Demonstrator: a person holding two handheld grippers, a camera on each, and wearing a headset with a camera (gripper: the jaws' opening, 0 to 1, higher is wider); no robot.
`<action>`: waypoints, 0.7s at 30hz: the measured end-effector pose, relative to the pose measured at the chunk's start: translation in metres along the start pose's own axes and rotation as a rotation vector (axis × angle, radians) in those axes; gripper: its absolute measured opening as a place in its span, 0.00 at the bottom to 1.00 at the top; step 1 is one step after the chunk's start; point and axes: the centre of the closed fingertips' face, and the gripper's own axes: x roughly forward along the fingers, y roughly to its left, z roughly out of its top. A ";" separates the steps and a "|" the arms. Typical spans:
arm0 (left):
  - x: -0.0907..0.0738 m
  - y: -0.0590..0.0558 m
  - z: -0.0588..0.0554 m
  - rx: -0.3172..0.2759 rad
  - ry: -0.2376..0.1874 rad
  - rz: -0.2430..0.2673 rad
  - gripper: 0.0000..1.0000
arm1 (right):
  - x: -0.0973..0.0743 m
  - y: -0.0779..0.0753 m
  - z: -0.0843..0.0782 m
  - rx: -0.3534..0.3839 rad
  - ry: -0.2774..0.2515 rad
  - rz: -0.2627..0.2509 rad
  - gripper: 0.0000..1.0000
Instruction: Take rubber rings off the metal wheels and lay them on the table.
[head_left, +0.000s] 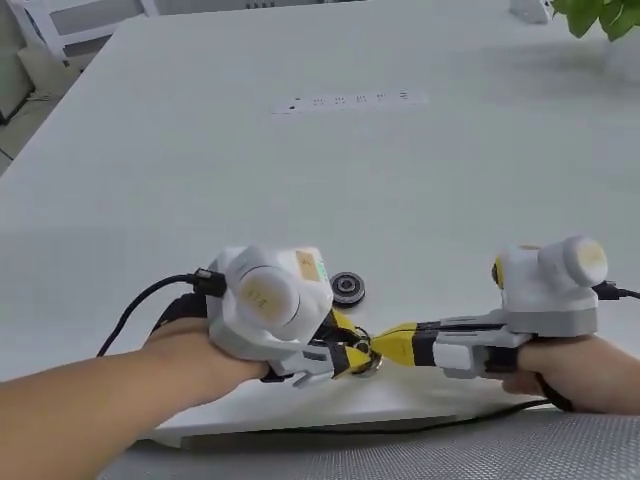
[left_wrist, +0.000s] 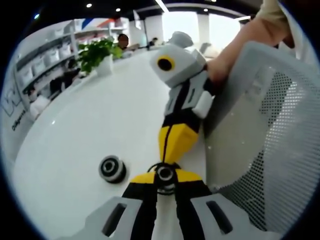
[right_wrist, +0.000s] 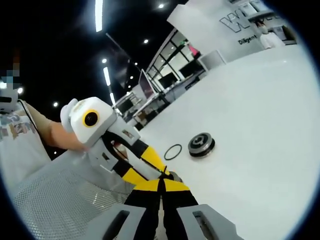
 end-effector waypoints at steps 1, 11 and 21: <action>0.000 0.000 0.000 0.001 0.000 0.000 0.13 | -0.001 -0.001 0.000 -0.002 -0.001 -0.004 0.00; 0.000 -0.001 0.000 -0.012 0.006 -0.002 0.14 | -0.004 -0.010 -0.001 -0.023 -0.003 -0.040 0.00; -0.008 -0.004 0.004 -0.052 -0.008 -0.023 0.21 | -0.006 -0.010 -0.001 -0.036 0.000 -0.042 0.00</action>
